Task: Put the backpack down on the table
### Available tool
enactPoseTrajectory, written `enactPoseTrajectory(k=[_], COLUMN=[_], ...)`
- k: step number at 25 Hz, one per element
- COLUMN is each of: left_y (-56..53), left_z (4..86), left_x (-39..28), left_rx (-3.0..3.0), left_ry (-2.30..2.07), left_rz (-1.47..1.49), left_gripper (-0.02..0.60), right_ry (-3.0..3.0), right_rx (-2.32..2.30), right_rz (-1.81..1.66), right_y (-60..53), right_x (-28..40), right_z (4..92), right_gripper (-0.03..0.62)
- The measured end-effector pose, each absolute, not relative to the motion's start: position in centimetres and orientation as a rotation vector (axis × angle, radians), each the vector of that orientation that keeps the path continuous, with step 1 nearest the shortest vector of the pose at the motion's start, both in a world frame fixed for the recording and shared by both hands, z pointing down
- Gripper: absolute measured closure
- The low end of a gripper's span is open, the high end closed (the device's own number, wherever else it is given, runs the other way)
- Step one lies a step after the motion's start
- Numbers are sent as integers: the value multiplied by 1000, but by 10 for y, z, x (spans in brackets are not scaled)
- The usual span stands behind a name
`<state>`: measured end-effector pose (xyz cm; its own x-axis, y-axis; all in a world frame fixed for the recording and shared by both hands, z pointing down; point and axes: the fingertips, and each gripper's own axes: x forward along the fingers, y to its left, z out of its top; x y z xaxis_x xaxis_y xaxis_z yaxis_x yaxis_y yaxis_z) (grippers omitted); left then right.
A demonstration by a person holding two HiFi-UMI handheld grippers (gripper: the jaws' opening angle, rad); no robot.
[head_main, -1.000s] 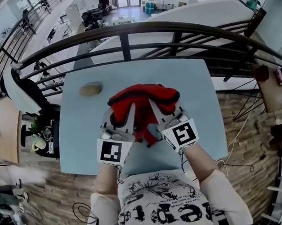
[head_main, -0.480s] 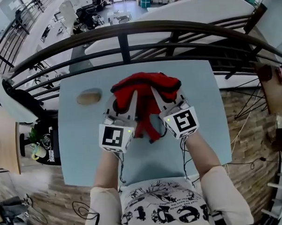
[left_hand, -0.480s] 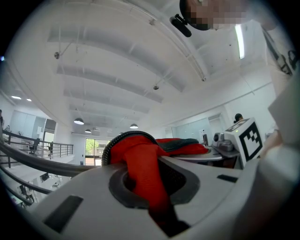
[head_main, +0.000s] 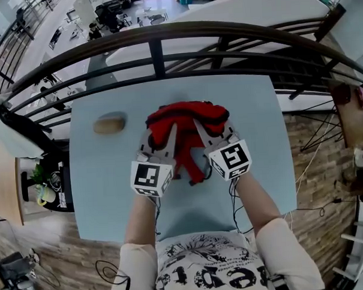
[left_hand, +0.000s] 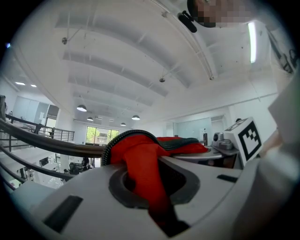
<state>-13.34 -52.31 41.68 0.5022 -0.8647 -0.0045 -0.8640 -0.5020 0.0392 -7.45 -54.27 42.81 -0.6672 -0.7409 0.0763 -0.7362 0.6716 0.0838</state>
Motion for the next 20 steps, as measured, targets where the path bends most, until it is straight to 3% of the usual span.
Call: enactPoseTrajectory(k=[20], left_y=[-442], left_z=[504], left_x=[-127], left_rx=[2574], left_ry=[-1414], left_rz=[91], left_gripper=[543], right_ry=[-2735], right_rx=[1116], right_rz=[161], right_y=[-459], right_x=[-66], right_z=[509], right_gripper=[536])
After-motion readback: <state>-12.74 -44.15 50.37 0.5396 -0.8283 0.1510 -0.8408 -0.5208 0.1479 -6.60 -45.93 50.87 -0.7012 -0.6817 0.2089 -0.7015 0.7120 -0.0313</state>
